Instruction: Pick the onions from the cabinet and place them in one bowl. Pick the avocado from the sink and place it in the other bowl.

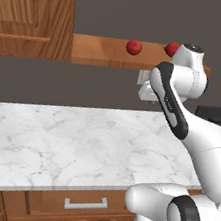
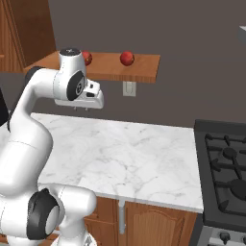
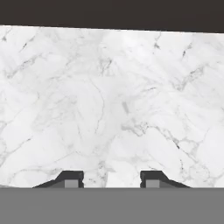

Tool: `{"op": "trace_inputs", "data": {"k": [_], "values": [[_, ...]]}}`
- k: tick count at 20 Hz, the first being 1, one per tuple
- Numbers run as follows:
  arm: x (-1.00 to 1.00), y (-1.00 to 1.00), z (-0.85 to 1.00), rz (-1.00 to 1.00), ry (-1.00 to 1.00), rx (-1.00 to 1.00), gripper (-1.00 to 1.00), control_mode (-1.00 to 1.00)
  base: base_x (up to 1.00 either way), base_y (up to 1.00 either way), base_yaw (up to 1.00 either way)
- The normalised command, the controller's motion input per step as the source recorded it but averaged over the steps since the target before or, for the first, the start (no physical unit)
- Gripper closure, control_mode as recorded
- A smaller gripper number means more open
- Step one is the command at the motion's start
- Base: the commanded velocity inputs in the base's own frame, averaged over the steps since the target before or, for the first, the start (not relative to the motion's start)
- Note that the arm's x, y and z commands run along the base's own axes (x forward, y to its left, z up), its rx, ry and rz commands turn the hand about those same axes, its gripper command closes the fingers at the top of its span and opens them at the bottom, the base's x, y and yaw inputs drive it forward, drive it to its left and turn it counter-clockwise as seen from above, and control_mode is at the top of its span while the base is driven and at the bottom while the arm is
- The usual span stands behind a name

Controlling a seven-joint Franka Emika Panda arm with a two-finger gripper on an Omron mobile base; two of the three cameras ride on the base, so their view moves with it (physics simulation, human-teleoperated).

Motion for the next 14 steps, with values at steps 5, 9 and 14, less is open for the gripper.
{"op": "trace_inputs", "data": {"k": [5,9,14], "values": [[-0.01,-0.01,0.14,0.0,-0.04,0.0,-1.0,-1.0,0.0,0.0,0.0],[-0.16,0.0,0.35,0.0,-0.24,-0.05,-1.0,-1.0,0.0,0.0,0.0],[-0.28,0.0,0.28,0.0,-0.28,-0.1,-1.0,-1.0,0.0,0.0,0.0]]}}
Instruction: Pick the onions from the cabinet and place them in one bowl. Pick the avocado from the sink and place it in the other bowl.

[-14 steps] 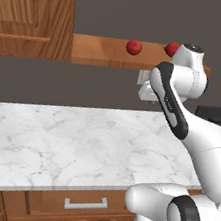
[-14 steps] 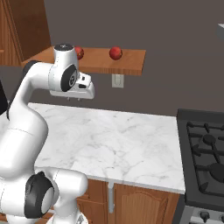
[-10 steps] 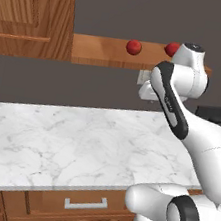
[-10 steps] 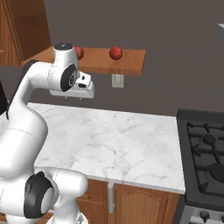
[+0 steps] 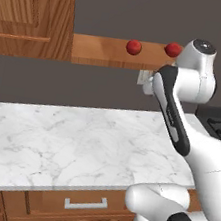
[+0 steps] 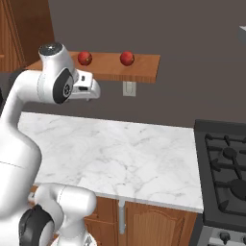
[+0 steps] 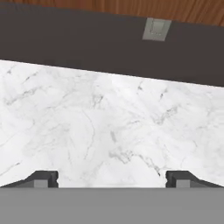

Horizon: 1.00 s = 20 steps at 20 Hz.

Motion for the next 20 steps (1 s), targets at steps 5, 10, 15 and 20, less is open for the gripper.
{"op": "trace_inputs", "data": {"k": [5,10,15,20], "values": [[-0.32,0.0,0.27,0.0,-0.28,-0.12,-1.0,-1.0,0.0,0.0,0.0],[-0.15,-0.15,0.42,-0.02,-0.19,-0.03,-1.0,-1.0,0.0,0.0,0.0],[-0.02,-0.21,0.48,-0.07,-0.02,0.01,-1.0,-1.0,0.0,0.0,0.0],[0.08,-0.24,0.51,-0.06,0.0,0.06,-1.0,-1.0,0.0,0.0,0.0]]}}
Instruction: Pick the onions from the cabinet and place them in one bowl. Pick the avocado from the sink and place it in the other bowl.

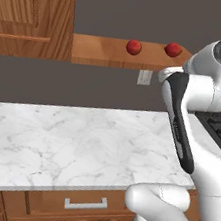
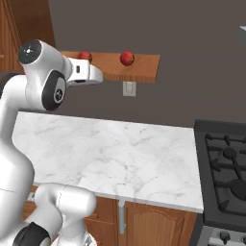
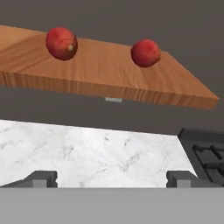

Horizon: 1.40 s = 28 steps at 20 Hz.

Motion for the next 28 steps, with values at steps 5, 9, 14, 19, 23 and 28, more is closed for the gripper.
{"op": "trace_inputs", "data": {"k": [5,9,14,19,23,28], "values": [[0.08,-0.4,0.39,-0.06,0.0,0.14,-1.0,-1.0,0.0,0.0,0.0],[0.27,-0.13,0.17,-0.08,0.0,0.05,-1.0,-1.0,0.0,0.0,0.0],[0.51,-0.01,0.0,-0.07,0.0,0.0,-1.0,-1.0,0.0,0.0,0.0],[0.53,-0.17,0.05,-0.03,0.01,0.07,-1.0,-1.0,0.0,0.0,0.0],[0.45,-0.27,0.03,0.0,0.06,0.1,-1.0,-1.0,0.0,0.0,0.0],[0.49,-0.21,0.0,0.0,0.11,0.07,-1.0,-1.0,0.0,0.0,0.0]]}}
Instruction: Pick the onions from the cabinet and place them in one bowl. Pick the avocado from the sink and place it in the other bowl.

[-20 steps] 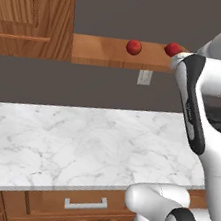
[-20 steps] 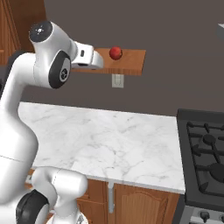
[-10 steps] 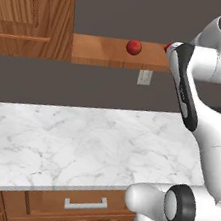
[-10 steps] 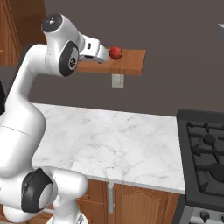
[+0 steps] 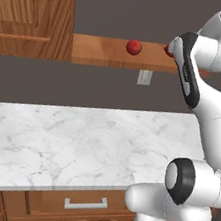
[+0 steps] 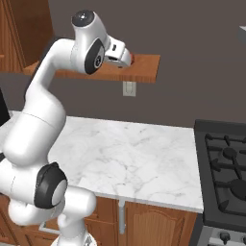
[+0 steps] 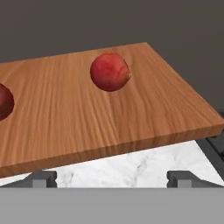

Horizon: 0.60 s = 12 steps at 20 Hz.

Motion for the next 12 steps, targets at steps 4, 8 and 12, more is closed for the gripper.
{"op": "trace_inputs", "data": {"k": [4,8,12], "values": [[0.41,-0.09,0.0,0.0,0.08,0.02,-1.0,-1.0,0.0,0.0,0.0],[0.36,-0.01,0.04,0.0,0.07,0.0,-1.0,-1.0,0.0,0.0,0.0],[0.31,0.0,0.0,0.0,0.03,0.0,-1.0,-1.0,0.0,0.0,0.0]]}}
